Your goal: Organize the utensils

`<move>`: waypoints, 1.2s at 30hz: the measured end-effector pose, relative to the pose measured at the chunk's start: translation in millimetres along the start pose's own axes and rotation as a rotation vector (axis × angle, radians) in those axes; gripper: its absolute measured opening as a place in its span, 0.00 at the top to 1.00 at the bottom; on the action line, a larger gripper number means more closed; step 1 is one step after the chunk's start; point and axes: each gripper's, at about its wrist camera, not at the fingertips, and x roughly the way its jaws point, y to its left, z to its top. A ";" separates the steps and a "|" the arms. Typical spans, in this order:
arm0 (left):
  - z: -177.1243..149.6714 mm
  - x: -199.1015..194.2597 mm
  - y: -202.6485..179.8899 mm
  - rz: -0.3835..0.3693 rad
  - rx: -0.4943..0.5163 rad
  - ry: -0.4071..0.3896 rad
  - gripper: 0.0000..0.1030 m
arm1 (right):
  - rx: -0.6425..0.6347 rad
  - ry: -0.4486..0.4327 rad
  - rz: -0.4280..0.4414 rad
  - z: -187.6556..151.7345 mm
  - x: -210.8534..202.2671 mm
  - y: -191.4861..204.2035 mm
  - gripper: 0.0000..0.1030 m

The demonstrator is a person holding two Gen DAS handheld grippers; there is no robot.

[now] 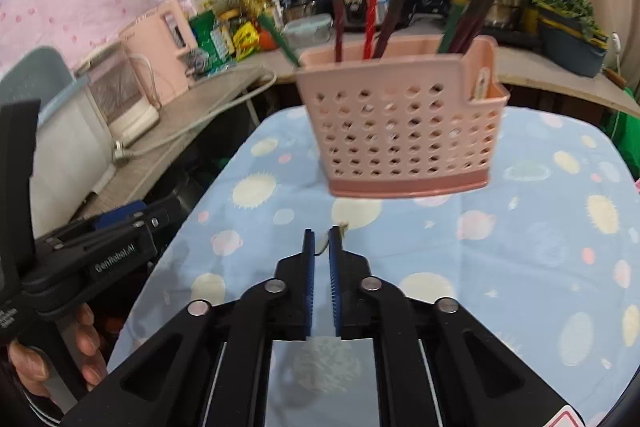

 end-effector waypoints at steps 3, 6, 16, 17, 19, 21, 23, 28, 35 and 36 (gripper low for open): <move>4.1 -15.1 -15.0 -0.029 0.002 -0.002 0.56 | 0.016 -0.043 -0.008 6.3 -26.7 -13.0 0.98; 9.7 -31.0 -30.2 -0.067 0.011 -0.017 0.56 | 0.034 -0.078 -0.009 14.9 -45.2 -25.6 0.98; 54.3 -58.4 -71.4 -0.148 0.022 -0.045 0.57 | 0.078 -0.229 0.043 80.9 -104.0 -50.7 0.98; 60.4 -59.1 -73.7 -0.159 0.020 -0.046 0.57 | 0.081 -0.243 0.051 89.3 -107.5 -51.3 0.98; 70.1 -60.6 -76.2 -0.169 0.017 -0.048 0.57 | 0.082 -0.277 0.059 110.6 -114.7 -51.9 0.98; 79.6 -61.9 -78.5 -0.171 0.018 -0.057 0.57 | 0.077 -0.304 0.049 126.9 -117.9 -52.3 0.98; 84.2 -63.4 -79.4 -0.173 0.020 -0.061 0.57 | 0.080 -0.316 0.046 142.6 -115.6 -54.1 0.98; 84.4 -66.7 -77.3 -0.193 0.025 -0.064 0.59 | 0.073 -0.281 0.027 161.5 -90.5 -55.2 0.98; 78.5 -65.0 -76.7 -0.228 0.039 -0.038 0.92 | 0.074 -0.228 0.003 164.5 -55.8 -56.5 0.98; 77.6 -65.4 -77.0 -0.243 0.043 -0.034 0.94 | 0.074 -0.221 0.000 165.0 -52.0 -57.0 0.98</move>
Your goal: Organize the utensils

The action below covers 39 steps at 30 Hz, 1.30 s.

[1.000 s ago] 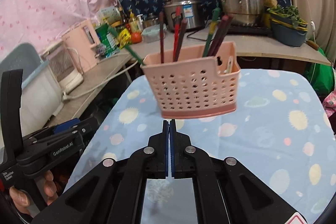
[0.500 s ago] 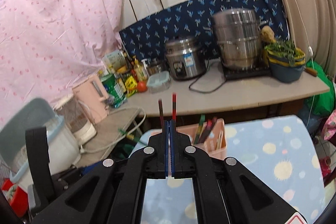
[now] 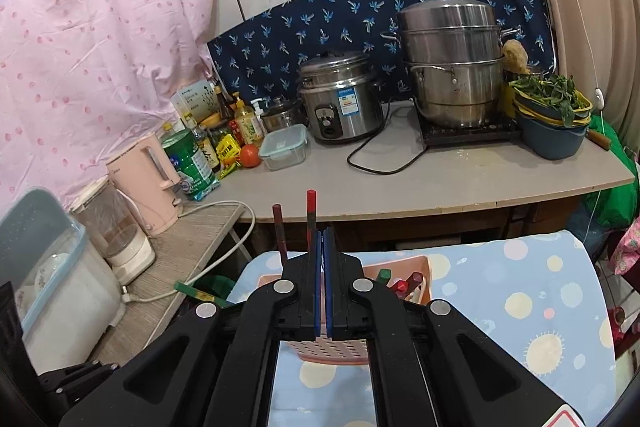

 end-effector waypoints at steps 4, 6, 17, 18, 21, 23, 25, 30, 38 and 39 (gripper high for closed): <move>-3.0 -4.0 -5.5 -0.015 0.030 -0.008 0.98 | 0.010 0.023 -0.009 -1.9 13.5 -4.5 0.98; -3.4 -3.8 -9.2 -0.022 0.042 -0.007 0.99 | 0.015 0.037 -0.011 -3.5 20.3 -6.6 0.98; 11.2 12.8 -19.8 -0.019 0.058 -0.008 1.00 | 0.007 0.087 -0.010 -13.9 39.2 -11.1 0.97; 14.6 16.5 -21.7 -0.018 0.058 -0.007 1.00 | 0.010 0.088 -0.008 -13.8 38.8 -12.3 0.97; 22.3 25.8 -28.2 -0.019 0.068 -0.009 1.00 | 0.005 0.085 -0.006 -13.4 36.0 -14.1 0.97; 27.3 33.0 -31.6 -0.019 0.071 -0.009 1.00 | 0.000 0.087 -0.003 -12.2 34.6 -15.2 0.97; 31.4 38.7 -33.0 -0.025 0.069 -0.007 1.00 | 0.001 0.074 -0.006 -11.6 29.3 -16.4 0.95; 40.1 54.6 -35.2 -0.014 0.057 -0.016 0.95 | 0.017 0.047 0.003 -10.0 11.7 -21.0 0.84; 36.7 56.3 -42.5 0.047 0.067 -0.033 0.49 | -0.006 0.036 -0.037 -24.4 -10.6 -27.6 0.62; 35.5 55.6 -43.0 0.050 0.067 -0.032 0.49 | -0.009 0.037 -0.043 -27.1 -12.3 -28.2 0.62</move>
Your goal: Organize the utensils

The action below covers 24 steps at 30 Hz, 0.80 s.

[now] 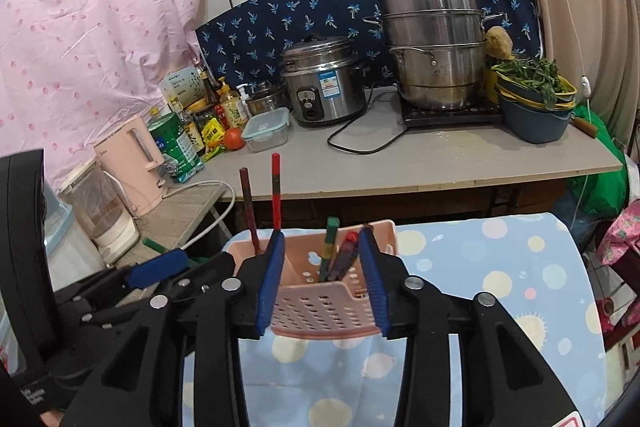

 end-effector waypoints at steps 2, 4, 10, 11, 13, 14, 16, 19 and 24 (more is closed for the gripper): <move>-1.8 -2.6 -1.1 0.007 0.003 -0.002 0.49 | -0.006 0.004 -0.011 -5.2 -2.4 -0.7 0.61; -4.7 -6.8 -2.9 0.021 0.011 -0.005 0.49 | -0.005 0.010 -0.012 -9.1 -5.0 -3.2 0.60; -17.5 -24.6 -9.4 0.064 0.038 -0.021 0.43 | 0.007 0.027 -0.025 -23.3 -20.0 -12.1 0.58; -20.1 -27.7 -10.8 0.069 0.044 -0.024 0.43 | 0.008 0.028 -0.028 -25.5 -22.4 -12.9 0.57; -26.0 -34.4 -12.5 0.079 0.049 -0.026 0.43 | 0.006 0.033 -0.043 -31.4 -29.4 -13.4 0.54; -29.5 -37.8 -13.4 0.090 0.051 -0.027 0.43 | 0.000 0.033 -0.047 -34.4 -32.7 -12.6 0.54; -34.6 -43.6 -14.5 0.099 0.048 -0.025 0.43 | -0.009 0.035 -0.053 -40.3 -39.6 -10.8 0.51; -44.4 -53.1 -15.3 0.113 0.042 -0.022 0.39 | -0.021 0.042 -0.064 -50.0 -49.8 -8.1 0.46; -60.0 -64.8 -17.6 0.128 0.037 -0.011 0.32 | -0.062 0.041 -0.118 -66.8 -66.4 -0.5 0.41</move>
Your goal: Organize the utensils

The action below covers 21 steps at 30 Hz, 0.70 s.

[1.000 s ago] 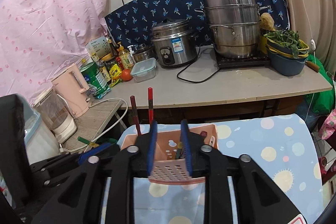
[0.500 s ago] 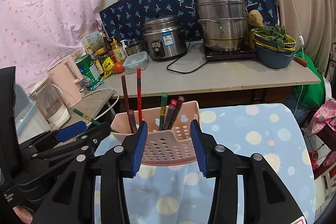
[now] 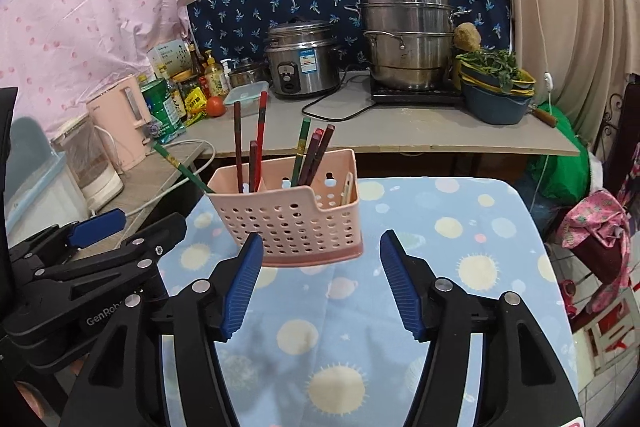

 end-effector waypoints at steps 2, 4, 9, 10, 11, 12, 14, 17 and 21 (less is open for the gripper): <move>-4.6 -2.0 1.7 0.004 -0.007 0.008 0.30 | -0.002 0.003 -0.005 -4.7 -4.4 -0.1 0.39; -10.8 -4.3 2.3 0.009 -0.011 0.012 0.27 | -0.006 0.009 -0.011 -10.9 -8.4 -0.4 0.38; -26.2 -7.6 4.2 0.034 -0.012 0.020 0.20 | -0.013 0.018 -0.020 -22.2 -14.4 -1.8 0.34; -29.0 -8.0 4.8 0.037 -0.013 0.022 0.19 | -0.009 0.022 -0.019 -24.7 -14.9 -2.4 0.34; -31.4 -8.5 4.9 0.042 -0.015 0.024 0.16 | -0.006 0.029 -0.021 -27.4 -15.5 -2.5 0.34; -33.9 -8.9 5.3 0.048 -0.015 0.024 0.15 | -0.005 0.032 -0.025 -29.7 -15.8 -3.1 0.34; -39.1 -9.5 4.8 0.056 -0.011 0.026 0.13 | -0.004 0.037 -0.036 -33.9 -16.6 -3.6 0.33; -44.0 -8.9 4.5 0.071 -0.005 0.032 0.11 | -0.014 0.034 -0.059 -39.9 -19.3 -2.9 0.29; -50.9 -10.3 6.9 0.092 -0.012 0.038 0.09 | -0.016 0.035 -0.079 -47.1 -23.5 -3.6 0.17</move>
